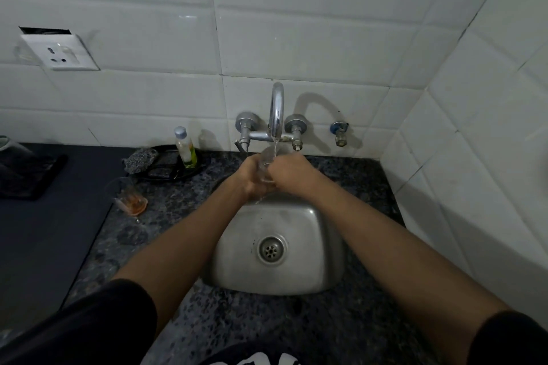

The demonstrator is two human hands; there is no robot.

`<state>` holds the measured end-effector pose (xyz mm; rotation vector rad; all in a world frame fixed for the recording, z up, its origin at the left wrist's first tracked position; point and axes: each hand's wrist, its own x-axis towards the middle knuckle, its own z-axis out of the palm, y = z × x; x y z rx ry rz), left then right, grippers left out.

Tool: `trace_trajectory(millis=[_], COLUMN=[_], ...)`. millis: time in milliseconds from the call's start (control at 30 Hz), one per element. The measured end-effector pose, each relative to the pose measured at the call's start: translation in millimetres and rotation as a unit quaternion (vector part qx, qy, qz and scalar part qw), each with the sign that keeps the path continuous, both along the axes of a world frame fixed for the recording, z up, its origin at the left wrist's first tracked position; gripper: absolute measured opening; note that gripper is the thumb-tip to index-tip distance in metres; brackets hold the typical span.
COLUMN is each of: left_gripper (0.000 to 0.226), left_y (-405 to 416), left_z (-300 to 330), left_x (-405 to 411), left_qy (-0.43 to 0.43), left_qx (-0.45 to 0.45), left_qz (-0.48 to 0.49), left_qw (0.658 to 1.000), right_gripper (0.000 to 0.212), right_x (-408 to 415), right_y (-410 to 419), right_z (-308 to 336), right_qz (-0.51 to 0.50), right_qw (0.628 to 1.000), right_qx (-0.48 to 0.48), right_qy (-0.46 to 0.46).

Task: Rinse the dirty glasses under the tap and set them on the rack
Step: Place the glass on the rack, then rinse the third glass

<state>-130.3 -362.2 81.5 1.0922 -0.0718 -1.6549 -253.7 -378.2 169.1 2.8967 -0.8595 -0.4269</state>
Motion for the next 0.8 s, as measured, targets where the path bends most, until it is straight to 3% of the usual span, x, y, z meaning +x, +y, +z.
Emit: trace_trajectory(millis=[100,200,267,367,500,667,800], left_gripper=[0.030,0.030,0.037,0.042,0.041,0.038,0.053], left_y=[-1.8,-4.4,-1.8,0.0,-4.8,-5.6,-0.9], left_z=[1.9,-0.6,-1.5,-7.2,-12.8,-3.9,-7.6], left_x=[5.6,5.7,2.0,3.2,12.0,1.4,-4.5], left_qy=[-0.015,0.000,0.016,0.020,-0.028,-0.030,-0.016], left_qx=[0.004,-0.007,-0.027,-0.009,0.010,0.005,-0.026], left_qz=[-0.025,0.003,0.013,0.026,0.001,0.018,0.012], left_qw=[1.000,1.000,0.999,0.999,1.000,0.999,0.999], right_gripper=[0.030,0.017,0.012,0.021,0.037,0.038,0.044], right_x=[-0.7,3.1,5.5,0.6,-9.0,3.1,7.2], right_y=[0.2,0.7,0.4,0.8,-8.2,8.8,14.1], right_z=[-9.4,-12.0,-11.2,-7.9,-9.5,-19.8,-23.1], right_qz=[0.029,-0.055,-0.066,-0.015,0.088,-0.033,-0.119], right_qw=[0.999,0.987,0.979,0.991,0.996,0.998,0.991], right_qx=[-0.031,0.128,0.164,0.125,-0.017,-0.042,0.050], right_qy=[-0.001,-0.076,-0.104,-0.053,0.011,-0.016,-0.042])
